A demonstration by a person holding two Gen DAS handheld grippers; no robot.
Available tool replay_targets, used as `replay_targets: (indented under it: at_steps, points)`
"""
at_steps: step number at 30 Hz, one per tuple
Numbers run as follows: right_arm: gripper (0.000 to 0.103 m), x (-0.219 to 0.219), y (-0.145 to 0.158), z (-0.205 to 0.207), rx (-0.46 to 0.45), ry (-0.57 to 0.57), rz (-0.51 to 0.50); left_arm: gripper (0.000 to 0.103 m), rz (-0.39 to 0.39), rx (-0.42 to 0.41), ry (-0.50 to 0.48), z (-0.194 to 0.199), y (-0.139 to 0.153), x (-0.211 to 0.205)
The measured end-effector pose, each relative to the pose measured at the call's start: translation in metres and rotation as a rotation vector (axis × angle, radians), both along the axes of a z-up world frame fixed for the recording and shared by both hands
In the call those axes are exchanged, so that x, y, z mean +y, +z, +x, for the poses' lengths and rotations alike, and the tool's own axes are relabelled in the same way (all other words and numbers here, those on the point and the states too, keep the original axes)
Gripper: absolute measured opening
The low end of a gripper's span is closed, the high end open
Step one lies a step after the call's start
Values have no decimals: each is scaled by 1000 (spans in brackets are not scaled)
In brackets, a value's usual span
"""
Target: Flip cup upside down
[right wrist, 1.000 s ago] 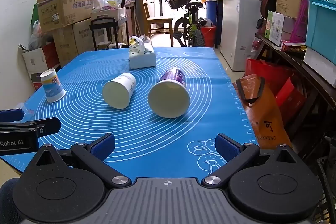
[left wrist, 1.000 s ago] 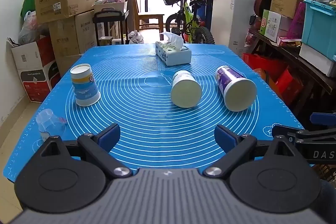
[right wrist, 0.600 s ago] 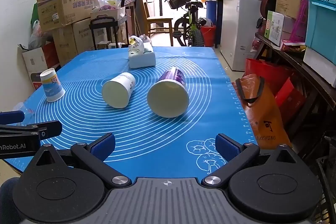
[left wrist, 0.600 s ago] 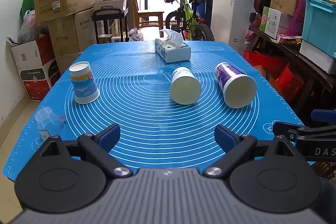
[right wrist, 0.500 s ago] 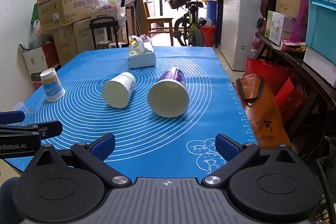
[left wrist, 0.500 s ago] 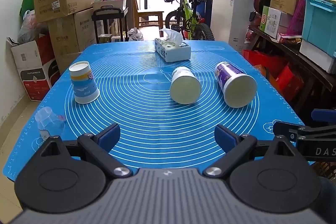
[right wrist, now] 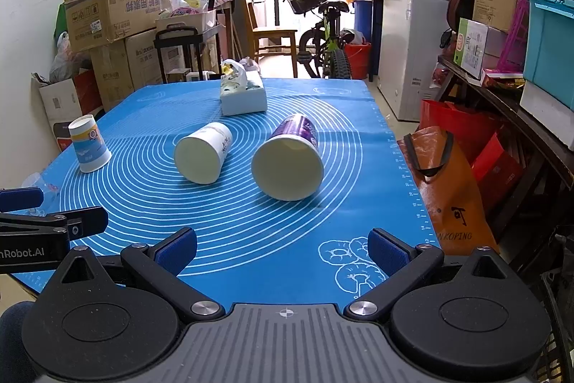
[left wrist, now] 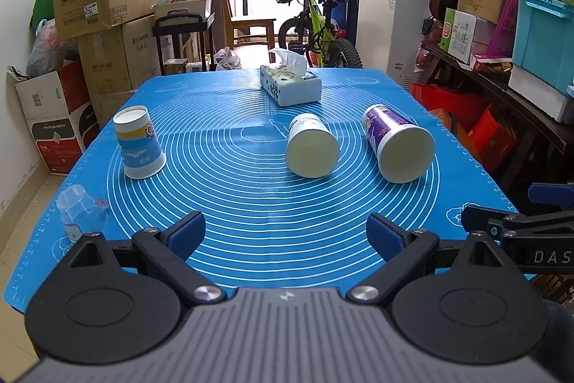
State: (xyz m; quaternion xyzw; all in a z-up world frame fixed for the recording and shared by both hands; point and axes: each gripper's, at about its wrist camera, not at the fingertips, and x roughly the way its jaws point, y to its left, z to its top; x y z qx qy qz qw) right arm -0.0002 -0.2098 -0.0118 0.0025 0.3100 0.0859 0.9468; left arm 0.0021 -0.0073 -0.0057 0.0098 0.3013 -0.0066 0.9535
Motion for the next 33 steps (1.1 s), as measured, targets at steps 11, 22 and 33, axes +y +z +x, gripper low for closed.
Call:
replay_targets:
  at_steps: [11,22,33]
  points:
    - [101,0,1,0,1,-1,-1,96,3,-1,-5,0,1,-1]
    - [101,0,0,0,2,-1,-2,96,4,-3,-9,-1,3,-2]
    - [101,0,0,0,3,-1,-3,96,4,-2,-12,-3,3,-4]
